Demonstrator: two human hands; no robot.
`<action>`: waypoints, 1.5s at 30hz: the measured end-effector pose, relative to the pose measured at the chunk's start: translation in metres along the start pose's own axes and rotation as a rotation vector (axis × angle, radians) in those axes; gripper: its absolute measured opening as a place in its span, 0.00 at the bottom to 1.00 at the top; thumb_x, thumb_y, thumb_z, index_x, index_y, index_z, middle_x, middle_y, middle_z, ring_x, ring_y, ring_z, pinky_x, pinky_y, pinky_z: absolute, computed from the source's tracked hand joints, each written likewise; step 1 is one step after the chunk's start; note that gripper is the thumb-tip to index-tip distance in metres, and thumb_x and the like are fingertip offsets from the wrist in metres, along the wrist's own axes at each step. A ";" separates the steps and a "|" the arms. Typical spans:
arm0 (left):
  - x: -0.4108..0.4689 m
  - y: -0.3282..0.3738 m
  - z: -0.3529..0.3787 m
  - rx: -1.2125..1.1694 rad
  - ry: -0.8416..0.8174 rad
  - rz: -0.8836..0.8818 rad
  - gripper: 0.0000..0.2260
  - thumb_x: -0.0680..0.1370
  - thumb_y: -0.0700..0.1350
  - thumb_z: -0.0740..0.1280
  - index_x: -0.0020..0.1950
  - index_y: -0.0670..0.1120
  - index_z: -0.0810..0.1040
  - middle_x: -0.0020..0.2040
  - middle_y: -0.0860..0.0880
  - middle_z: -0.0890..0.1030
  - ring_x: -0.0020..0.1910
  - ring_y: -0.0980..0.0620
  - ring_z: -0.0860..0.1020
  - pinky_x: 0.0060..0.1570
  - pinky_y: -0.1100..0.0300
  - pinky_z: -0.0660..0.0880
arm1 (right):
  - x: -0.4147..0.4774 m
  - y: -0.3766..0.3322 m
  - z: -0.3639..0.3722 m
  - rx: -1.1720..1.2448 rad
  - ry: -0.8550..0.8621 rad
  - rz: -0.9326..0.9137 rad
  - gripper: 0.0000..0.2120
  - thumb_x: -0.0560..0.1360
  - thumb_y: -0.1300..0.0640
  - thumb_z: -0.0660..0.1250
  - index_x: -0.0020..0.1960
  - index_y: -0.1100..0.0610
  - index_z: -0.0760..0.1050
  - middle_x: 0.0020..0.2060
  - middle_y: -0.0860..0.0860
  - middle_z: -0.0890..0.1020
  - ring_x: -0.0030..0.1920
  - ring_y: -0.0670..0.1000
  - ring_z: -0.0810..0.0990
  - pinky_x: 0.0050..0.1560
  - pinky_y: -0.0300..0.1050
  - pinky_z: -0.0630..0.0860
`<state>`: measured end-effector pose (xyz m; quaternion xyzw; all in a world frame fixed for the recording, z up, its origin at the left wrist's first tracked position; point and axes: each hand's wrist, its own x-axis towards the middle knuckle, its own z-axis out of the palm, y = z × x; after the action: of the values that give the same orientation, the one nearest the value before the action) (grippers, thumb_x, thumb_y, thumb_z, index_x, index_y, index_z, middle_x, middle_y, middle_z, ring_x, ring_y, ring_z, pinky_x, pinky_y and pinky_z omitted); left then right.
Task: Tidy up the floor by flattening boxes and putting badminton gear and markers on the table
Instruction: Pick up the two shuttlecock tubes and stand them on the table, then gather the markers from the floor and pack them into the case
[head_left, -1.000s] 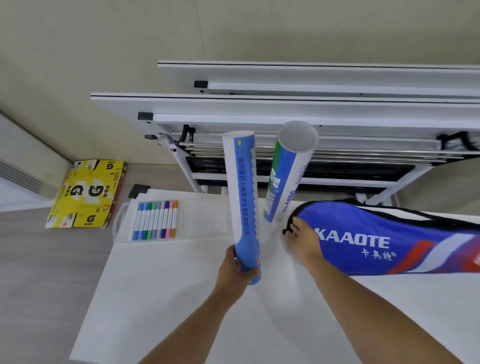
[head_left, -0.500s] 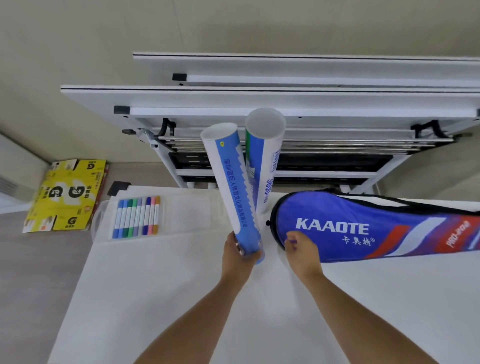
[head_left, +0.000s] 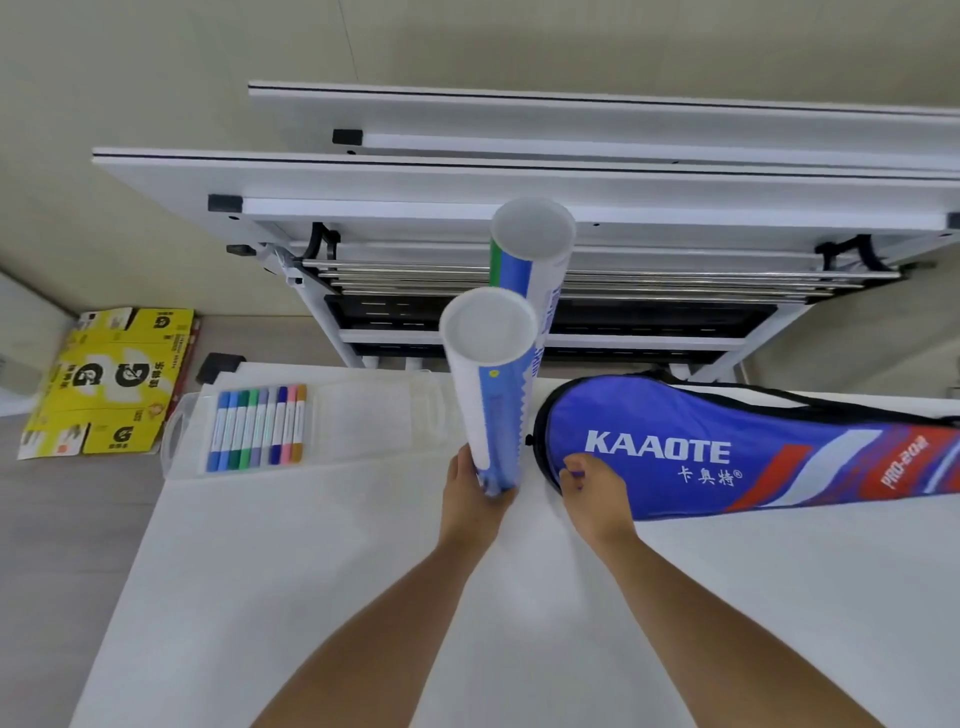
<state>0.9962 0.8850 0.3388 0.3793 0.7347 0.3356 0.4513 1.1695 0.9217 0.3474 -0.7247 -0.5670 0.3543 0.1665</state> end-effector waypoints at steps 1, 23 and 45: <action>0.003 0.001 0.001 0.010 -0.008 0.017 0.25 0.67 0.48 0.78 0.59 0.58 0.70 0.53 0.56 0.76 0.48 0.58 0.79 0.45 0.62 0.79 | 0.000 0.000 0.000 0.000 -0.001 0.001 0.08 0.79 0.57 0.64 0.57 0.57 0.77 0.50 0.52 0.81 0.49 0.52 0.79 0.50 0.42 0.75; -0.046 -0.026 -0.050 0.355 -0.069 -0.073 0.23 0.79 0.47 0.68 0.73 0.49 0.68 0.70 0.50 0.70 0.67 0.51 0.71 0.67 0.62 0.66 | -0.051 -0.006 0.020 -0.291 -0.281 -0.144 0.11 0.78 0.62 0.59 0.41 0.55 0.76 0.38 0.50 0.81 0.40 0.51 0.78 0.46 0.47 0.77; -0.407 -0.367 -0.371 0.116 0.409 -0.675 0.11 0.80 0.46 0.57 0.57 0.46 0.77 0.57 0.43 0.79 0.55 0.42 0.78 0.53 0.53 0.76 | -0.450 -0.194 0.356 -0.849 -0.907 -0.873 0.07 0.72 0.62 0.60 0.37 0.53 0.65 0.35 0.49 0.74 0.39 0.55 0.74 0.42 0.50 0.71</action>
<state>0.6867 0.3000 0.3346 0.0667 0.9105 0.1950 0.3586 0.7357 0.5004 0.3712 -0.2196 -0.9030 0.2709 -0.2511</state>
